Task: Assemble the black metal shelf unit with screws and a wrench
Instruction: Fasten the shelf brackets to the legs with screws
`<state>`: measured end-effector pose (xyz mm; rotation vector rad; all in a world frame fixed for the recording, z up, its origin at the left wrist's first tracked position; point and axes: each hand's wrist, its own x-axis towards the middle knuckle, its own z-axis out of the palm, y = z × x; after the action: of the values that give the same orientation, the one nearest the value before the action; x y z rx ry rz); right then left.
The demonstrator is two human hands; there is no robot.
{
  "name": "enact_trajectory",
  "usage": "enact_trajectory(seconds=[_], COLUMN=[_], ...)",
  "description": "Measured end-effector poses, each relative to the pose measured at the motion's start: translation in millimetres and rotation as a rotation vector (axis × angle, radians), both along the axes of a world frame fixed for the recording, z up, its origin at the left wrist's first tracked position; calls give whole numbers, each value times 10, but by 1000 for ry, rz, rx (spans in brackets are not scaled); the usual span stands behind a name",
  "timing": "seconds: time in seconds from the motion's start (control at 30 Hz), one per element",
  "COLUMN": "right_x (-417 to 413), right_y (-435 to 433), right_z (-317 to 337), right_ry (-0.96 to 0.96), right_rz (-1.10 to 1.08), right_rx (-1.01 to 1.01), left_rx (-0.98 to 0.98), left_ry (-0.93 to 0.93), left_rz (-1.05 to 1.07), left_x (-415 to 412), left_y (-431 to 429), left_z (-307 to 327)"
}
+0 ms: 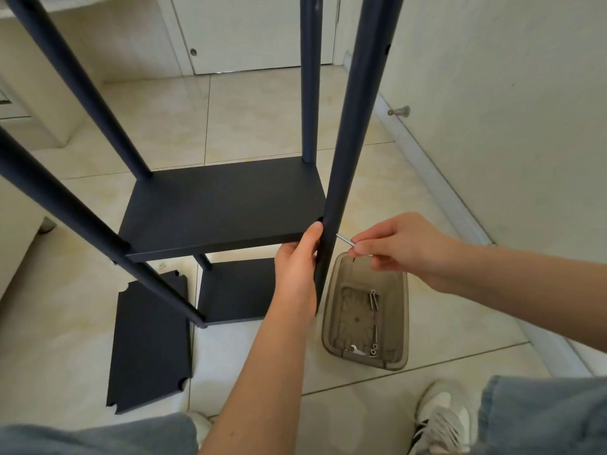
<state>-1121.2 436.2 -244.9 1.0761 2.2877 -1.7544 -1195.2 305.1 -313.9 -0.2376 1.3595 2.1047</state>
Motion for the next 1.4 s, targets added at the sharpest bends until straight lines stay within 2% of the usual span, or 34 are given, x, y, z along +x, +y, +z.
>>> enact_trajectory(seconds=[0.1,0.23,0.5,0.73,0.87,0.93,1.27,1.4], right_x=[5,-25,-109,-140,-133,-131,-156,-139], right_y=[-66,-131,-171,-114,-82,-58,-45,-53], right_z=[-11,-21,-52,-78,-115,-126,-142,-153], right_ry=[27,69,121,152,153,147,175,164], right_rz=[-37,-81,-62,60,-4,0,129,126], right_rx=[-84,-101,-215,-130,-390,-447,-120,-137], left_rx=[-18,-17,10,66,79,69,32,0], left_ry=[9,3,54,69,71,83,17,5], left_rz=[-3,-7,-55,-87,-81,-81,-4,1], left_x=[4,22,5,-40,-46,-52,-48,-42], left_y=[2,2,-36,-94,-112,-110,-75,-73], left_z=[-20,-5,19,17,3,-11,-28,-37])
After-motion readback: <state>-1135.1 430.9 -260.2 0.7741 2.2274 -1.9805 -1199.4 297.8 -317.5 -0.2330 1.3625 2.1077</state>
